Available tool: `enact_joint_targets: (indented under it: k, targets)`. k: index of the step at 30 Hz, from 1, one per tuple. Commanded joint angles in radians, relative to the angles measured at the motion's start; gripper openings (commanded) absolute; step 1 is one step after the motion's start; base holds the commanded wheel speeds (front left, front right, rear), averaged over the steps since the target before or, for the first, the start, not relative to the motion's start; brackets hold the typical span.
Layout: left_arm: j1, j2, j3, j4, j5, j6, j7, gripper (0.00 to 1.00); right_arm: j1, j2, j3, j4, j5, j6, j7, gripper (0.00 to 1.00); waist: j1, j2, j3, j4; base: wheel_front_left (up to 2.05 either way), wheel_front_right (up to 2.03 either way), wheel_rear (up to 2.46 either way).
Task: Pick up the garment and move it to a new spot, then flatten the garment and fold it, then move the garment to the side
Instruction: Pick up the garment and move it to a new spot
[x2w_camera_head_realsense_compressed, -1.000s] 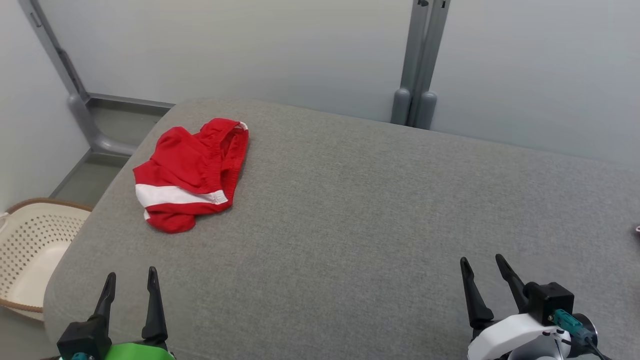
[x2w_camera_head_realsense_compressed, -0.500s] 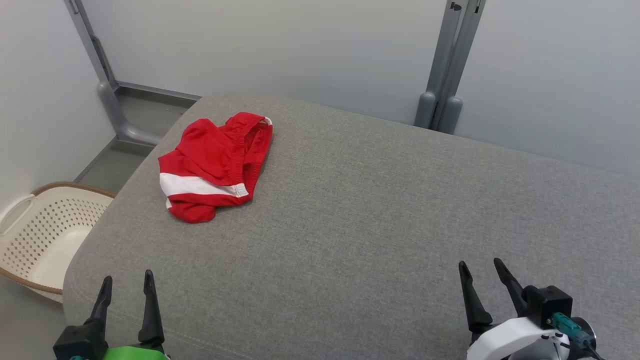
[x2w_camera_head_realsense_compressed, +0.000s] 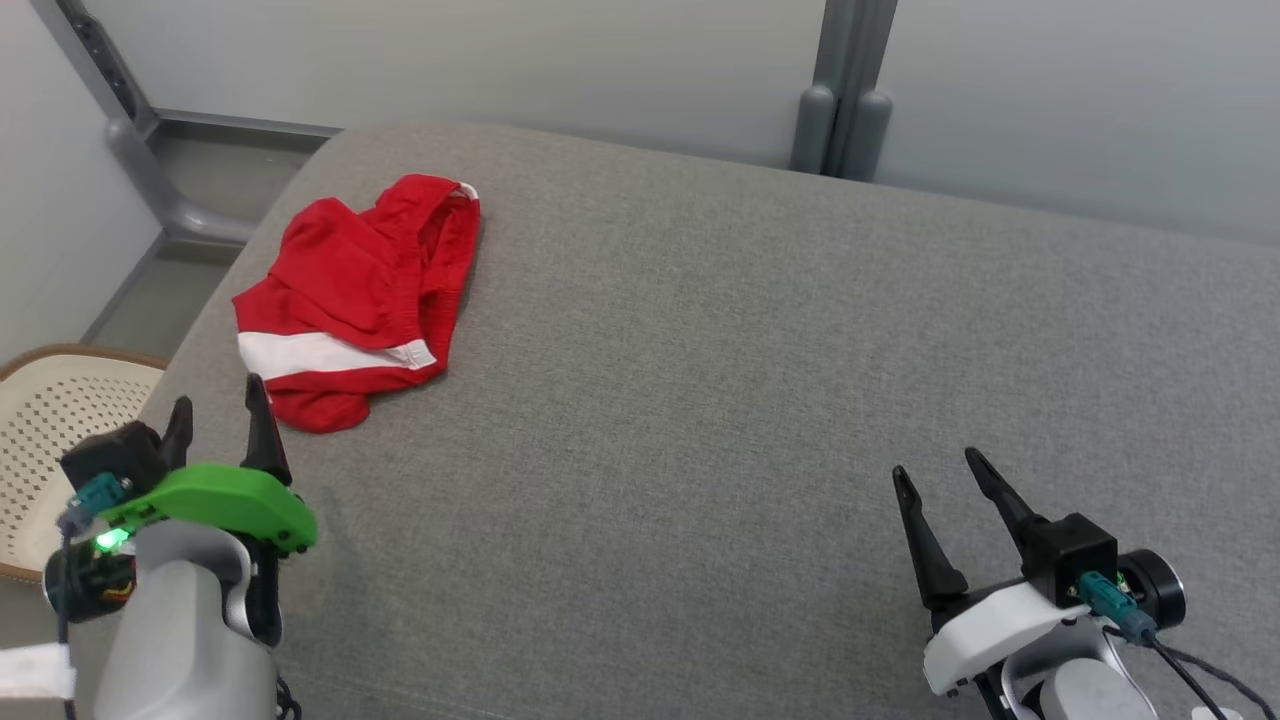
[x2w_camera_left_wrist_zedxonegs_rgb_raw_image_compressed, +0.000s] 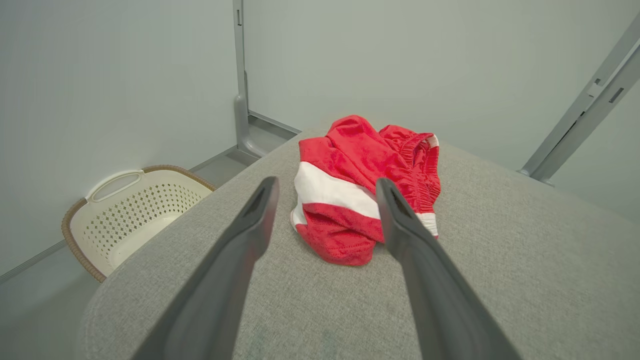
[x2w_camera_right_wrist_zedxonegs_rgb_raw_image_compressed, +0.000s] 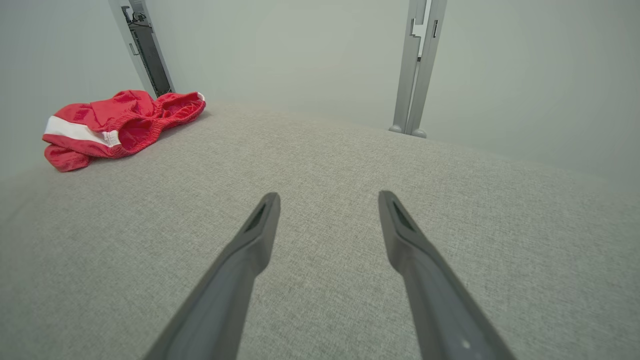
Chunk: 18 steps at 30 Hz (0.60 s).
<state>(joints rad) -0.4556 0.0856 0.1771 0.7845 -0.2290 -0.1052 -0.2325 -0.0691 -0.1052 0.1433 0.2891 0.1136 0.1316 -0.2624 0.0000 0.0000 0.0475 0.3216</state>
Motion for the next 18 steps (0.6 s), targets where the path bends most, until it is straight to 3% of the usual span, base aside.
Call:
enact_joint_targets:
  k: [1,10,18]
  targets:
    - [-0.056,0.017,0.018,0.037,-0.021,0.007,0.013,1.0,-0.03,-0.02,0.02,-0.018,-0.011,-0.002,0.007,1.0,0.0,0.0,0.098,-0.08,0.0,0.0,0.0]
    - [-0.239,0.099,0.106,0.231,-0.111,0.06,0.084,1.0,-0.082,-0.105,0.107,-0.156,-0.002,-0.002,0.061,1.0,0.0,0.0,0.24,-0.2,0.0,0.0,0.0]
    - [-0.33,0.168,0.132,0.346,-0.139,0.112,0.191,1.0,-0.046,-0.152,0.078,-0.308,-0.014,-0.002,0.111,1.0,0.0,0.0,0.337,-0.255,0.0,0.0,0.0]
